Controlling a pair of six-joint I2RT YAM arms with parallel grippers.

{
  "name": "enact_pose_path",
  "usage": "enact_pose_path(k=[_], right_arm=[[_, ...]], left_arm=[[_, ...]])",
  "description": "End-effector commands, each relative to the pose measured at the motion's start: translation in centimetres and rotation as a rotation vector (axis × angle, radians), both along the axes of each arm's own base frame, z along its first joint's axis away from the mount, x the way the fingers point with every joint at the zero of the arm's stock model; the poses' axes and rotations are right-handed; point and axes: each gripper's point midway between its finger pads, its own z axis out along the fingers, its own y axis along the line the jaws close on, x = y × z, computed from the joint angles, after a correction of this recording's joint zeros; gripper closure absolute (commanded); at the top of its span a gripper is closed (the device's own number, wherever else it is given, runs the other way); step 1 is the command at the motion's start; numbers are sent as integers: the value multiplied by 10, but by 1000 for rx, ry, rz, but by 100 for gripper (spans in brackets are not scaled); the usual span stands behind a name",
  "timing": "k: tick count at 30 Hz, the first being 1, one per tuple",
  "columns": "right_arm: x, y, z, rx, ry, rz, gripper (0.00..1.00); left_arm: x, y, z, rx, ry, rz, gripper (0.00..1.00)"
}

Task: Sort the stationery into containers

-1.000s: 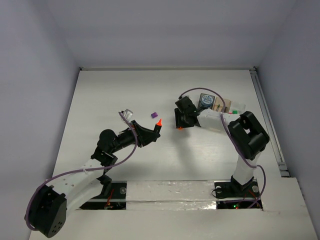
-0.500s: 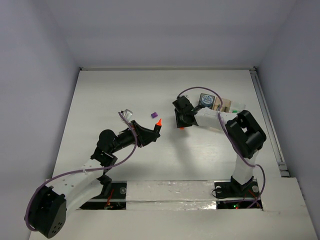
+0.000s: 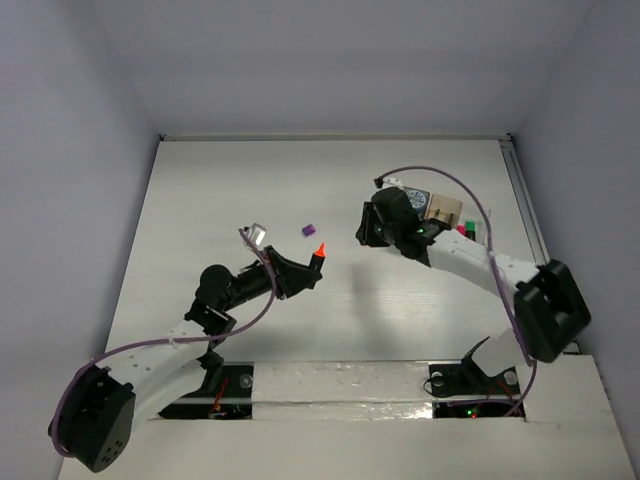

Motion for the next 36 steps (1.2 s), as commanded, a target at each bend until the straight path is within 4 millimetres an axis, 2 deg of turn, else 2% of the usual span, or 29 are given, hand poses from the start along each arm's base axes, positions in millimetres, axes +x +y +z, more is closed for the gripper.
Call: enact_pose_path(k=[1,2,3,4,6,8,14,16,23,36], right_arm=[[10,17,82,247,-201,-28,88],[7,20,93,303,-213,-36,87],[4,20,114,364,-253,-37,87],[1,21,118,397,-255,-38,88],[-5,31,137,504,-267,-13,88],[-10,37,138,542,-241,11,88],[-16,48,134,593,-193,44,91],[-18,48,132,600,-186,42,92],[-23,43,125,610,-181,27,91],[-21,41,114,597,-189,6,91]], left_arm=[[-11,-9,11,-39,-48,-31,100],[-12,-12,7,-29,-38,-31,100],[-17,-19,5,-13,-46,-46,100],[-10,-19,2,0,-40,-1,100],[-9,-24,-5,43,-38,20,100],[0,-24,-13,77,-33,77,100],[18,-29,-12,107,-57,159,100],[28,-30,-11,121,-69,197,100],[42,-50,-22,135,-46,181,100],[46,-70,-20,129,-42,153,100]])
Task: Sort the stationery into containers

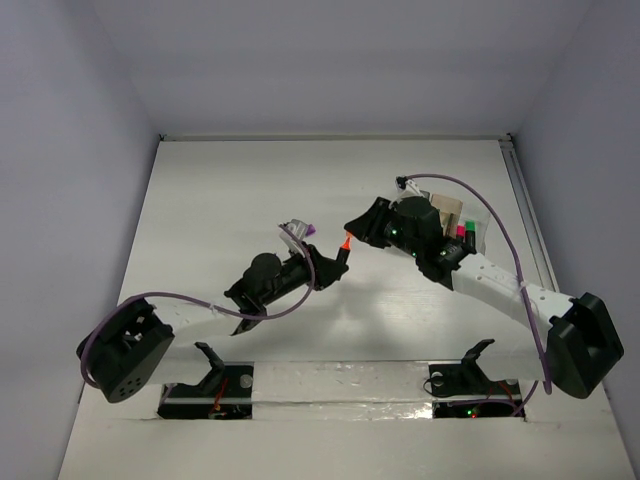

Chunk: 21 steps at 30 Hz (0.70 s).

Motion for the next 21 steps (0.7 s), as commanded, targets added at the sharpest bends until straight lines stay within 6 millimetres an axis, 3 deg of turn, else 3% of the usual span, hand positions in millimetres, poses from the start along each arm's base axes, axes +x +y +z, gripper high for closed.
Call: enact_pose_path(k=[1,14,21], right_arm=[[3,5,21,50,-66,-2,91],[-1,6,25,33,-87,-10,91],[-8,16,25,1,-98,-7,91]], left_arm=[[4,-11,33,-75,-81,-14,100],[9,-11,36,-81,-81,9,100],[14,-11,42,-96,-95,32,100]])
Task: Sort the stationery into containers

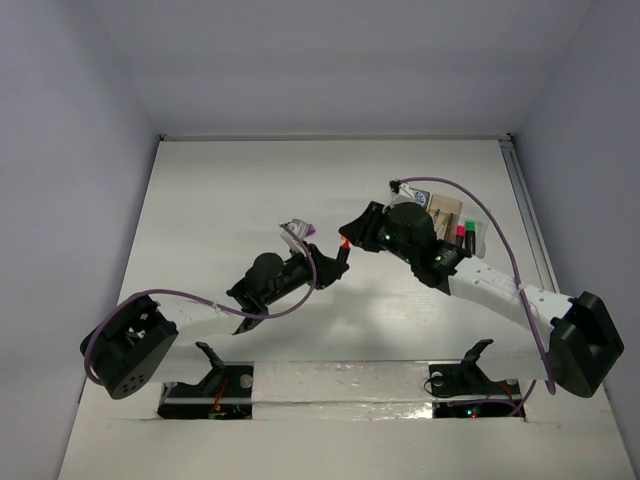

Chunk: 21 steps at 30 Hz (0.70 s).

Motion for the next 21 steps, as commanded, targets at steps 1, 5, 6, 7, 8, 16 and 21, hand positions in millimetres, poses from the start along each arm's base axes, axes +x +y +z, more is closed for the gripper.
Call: enact_pose_path(k=[1,5,6,7,8,16,21], right_arm=[[-1,7,24,17,-75,-15,91],[-4,9,26,-21,-111,-70,91],[-6,12,28,-24,-118,-70,91],[-4,9,27,-43,-128,-99,91],[-4,9,28,-50,-135,-108,91],[-4,14,35,-69,-173,-147,91],[-15,22,39,-46,-186,-131,91]], left_arm=[[10,-7,45,-98,-96,20,100],[16,-2,50,-107,-105,68,100],[18,0,52,-110,-109,82,100],[19,1,55,-116,-117,89,100],[20,2,57,-120,-122,96,100],[23,-2,73,-161,-168,106,100],[27,2,84,-177,-202,136,100]])
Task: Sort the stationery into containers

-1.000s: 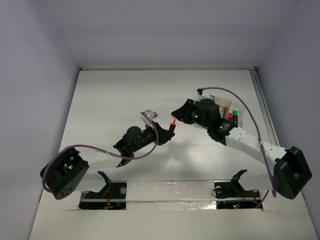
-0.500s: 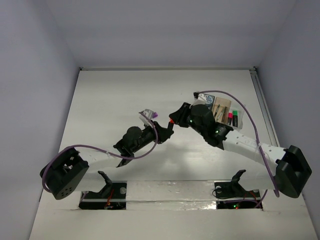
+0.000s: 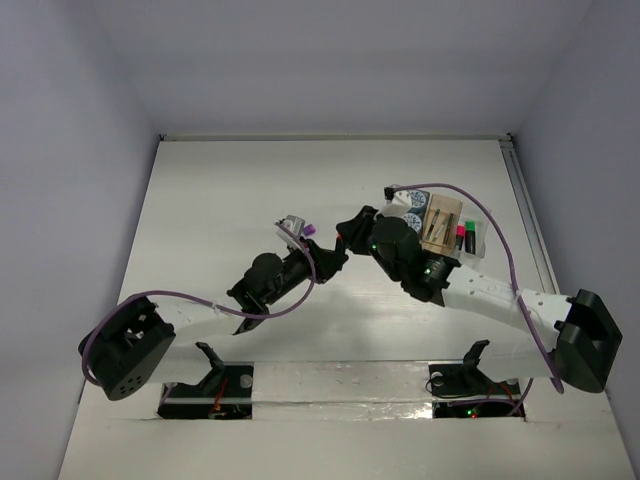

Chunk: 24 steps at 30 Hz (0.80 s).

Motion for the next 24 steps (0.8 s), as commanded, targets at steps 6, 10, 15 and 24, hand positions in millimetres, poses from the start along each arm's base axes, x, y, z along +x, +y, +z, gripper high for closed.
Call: enact_pose_path(k=[6,10,15,24], right_arm=[[-19,19,28,79,-67,52,91],[-26,19,26,85,-62,67,91],[-30,18,31,94,-70,84,78],[-38,9,82,113,-159,119,44]], left_arm=[[8,1,86,-156,-218,36,100],[2,8,102,-165,-257,34,100],[-5,13,126,-174,-308,26,100],[-23,2,134,-145,-330,-78,100]])
